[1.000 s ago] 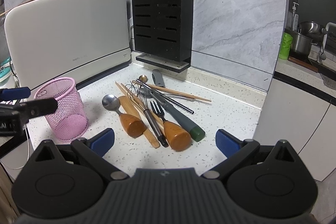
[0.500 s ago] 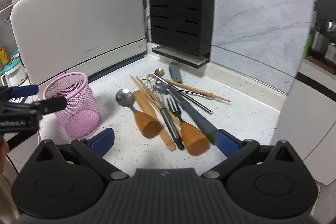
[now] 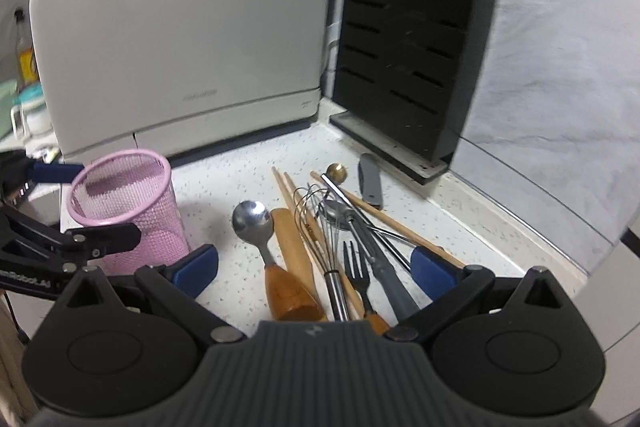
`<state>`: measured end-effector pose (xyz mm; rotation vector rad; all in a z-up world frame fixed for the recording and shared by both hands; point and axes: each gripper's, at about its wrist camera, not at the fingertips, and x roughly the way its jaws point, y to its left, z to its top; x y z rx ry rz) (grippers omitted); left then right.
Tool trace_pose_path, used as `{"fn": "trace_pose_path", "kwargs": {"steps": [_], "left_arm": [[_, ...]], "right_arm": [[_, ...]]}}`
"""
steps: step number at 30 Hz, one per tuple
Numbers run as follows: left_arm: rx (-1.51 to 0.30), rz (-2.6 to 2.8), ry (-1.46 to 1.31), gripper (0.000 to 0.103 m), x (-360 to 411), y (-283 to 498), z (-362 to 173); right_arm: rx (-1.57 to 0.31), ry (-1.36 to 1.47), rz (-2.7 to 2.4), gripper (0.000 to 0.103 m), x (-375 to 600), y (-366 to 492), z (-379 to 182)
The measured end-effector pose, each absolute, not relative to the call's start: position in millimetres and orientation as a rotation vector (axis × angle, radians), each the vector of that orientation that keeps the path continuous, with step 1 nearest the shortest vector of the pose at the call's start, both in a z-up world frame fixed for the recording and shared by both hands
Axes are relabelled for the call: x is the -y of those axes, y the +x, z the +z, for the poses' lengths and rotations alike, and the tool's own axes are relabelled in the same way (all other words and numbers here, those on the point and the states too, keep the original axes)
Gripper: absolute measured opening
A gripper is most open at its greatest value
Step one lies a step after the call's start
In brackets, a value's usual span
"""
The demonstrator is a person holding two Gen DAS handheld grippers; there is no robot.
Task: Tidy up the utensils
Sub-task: 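Move the right tool over the utensil pile toward the wooden-handled spoon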
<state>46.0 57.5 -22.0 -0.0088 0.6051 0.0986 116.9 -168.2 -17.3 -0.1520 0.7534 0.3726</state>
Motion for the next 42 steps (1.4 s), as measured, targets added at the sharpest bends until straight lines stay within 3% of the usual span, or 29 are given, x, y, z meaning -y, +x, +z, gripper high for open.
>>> {"fn": "trace_pose_path", "kwargs": {"steps": [2,4,8,10,18,34,42], "left_arm": [[-0.638,0.077,-0.004,0.103,-59.1,51.0,-22.3],[-0.663,0.052,0.003,0.103,-61.1,54.1,-22.0],[-0.677,0.039,0.027,0.103,-64.2,59.6,-21.8],[-0.685,0.024,0.017,0.103,-67.1,62.0,-21.4],[-0.669,-0.002,0.033,0.103,-62.4,62.4,-19.9],[-0.671,-0.032,-0.013,0.098,-63.5,62.4,-19.7],[-0.666,-0.053,-0.028,0.097,-62.3,58.6,-19.4]], "right_arm": [[-0.774,-0.192,0.391,0.095,159.9,126.2,-20.0],[-0.802,-0.224,0.405,0.083,152.7,136.2,-23.9],[-0.855,-0.216,0.426,0.077,146.1,151.1,-33.7],[-0.875,-0.215,0.435,0.066,142.3,157.0,-38.2],[-0.921,-0.244,0.478,0.048,124.0,173.6,-50.2],[-0.991,-0.347,0.544,0.026,101.6,178.2,-75.7],[-0.987,-0.378,0.520,0.025,101.7,178.6,-82.3]]}}
